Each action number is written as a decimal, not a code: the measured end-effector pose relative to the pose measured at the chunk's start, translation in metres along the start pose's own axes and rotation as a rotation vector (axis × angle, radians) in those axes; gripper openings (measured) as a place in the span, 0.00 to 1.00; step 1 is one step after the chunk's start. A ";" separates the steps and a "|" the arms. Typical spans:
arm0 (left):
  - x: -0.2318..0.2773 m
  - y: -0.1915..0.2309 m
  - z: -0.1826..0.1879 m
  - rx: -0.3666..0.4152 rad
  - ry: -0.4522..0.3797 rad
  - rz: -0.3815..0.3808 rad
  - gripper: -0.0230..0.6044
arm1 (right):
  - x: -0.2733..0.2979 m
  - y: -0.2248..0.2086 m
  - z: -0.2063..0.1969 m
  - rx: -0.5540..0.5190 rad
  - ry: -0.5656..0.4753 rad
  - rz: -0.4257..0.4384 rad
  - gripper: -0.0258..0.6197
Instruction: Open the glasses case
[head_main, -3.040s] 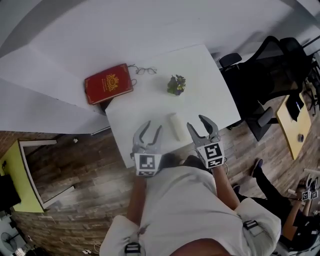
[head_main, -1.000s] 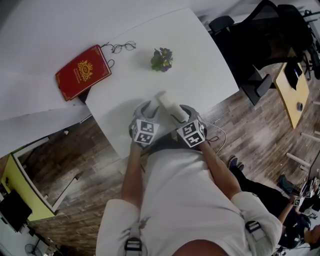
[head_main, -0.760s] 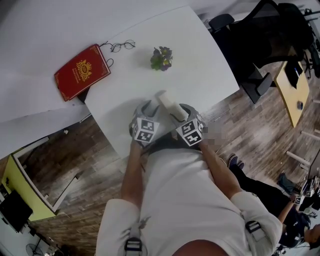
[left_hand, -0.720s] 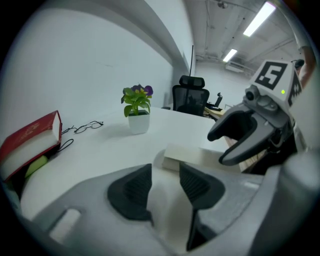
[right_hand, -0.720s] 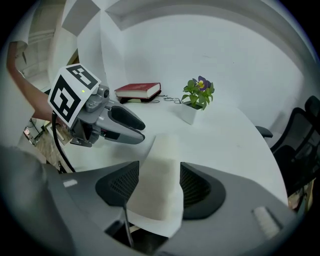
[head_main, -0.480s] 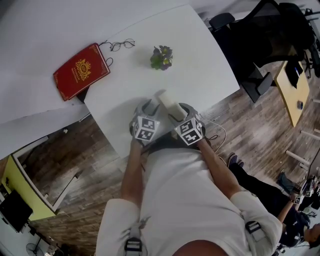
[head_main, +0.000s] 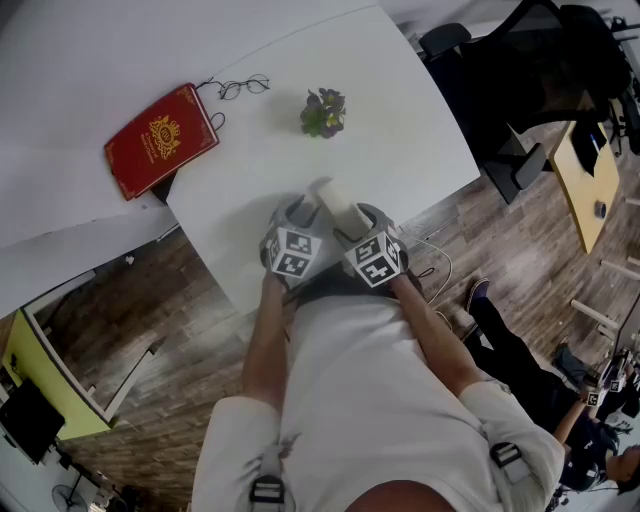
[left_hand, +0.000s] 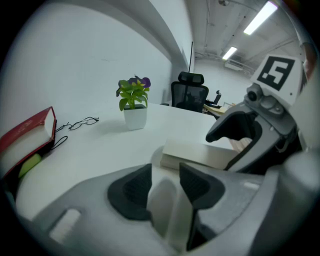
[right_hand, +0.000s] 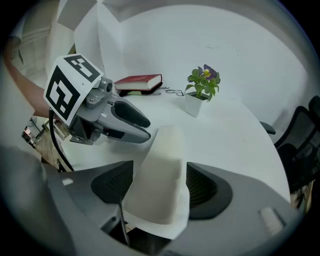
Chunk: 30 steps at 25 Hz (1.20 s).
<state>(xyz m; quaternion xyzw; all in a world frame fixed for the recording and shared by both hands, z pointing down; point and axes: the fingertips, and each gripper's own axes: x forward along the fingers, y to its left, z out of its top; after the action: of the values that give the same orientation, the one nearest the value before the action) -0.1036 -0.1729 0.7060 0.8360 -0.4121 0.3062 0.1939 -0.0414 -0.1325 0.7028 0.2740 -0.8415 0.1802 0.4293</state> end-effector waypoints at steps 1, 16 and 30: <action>0.000 0.000 0.000 0.000 -0.001 0.000 0.31 | 0.001 0.000 -0.001 -0.001 0.005 -0.001 0.54; 0.008 -0.004 -0.007 -0.009 0.019 -0.004 0.31 | 0.015 0.004 -0.010 -0.028 0.053 -0.030 0.55; 0.011 -0.007 -0.006 -0.013 0.014 -0.006 0.31 | 0.013 0.001 -0.010 0.005 0.054 -0.015 0.55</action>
<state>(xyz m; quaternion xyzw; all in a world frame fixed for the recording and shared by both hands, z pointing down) -0.0948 -0.1720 0.7171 0.8337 -0.4102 0.3089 0.2030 -0.0420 -0.1307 0.7188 0.2765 -0.8270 0.1864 0.4526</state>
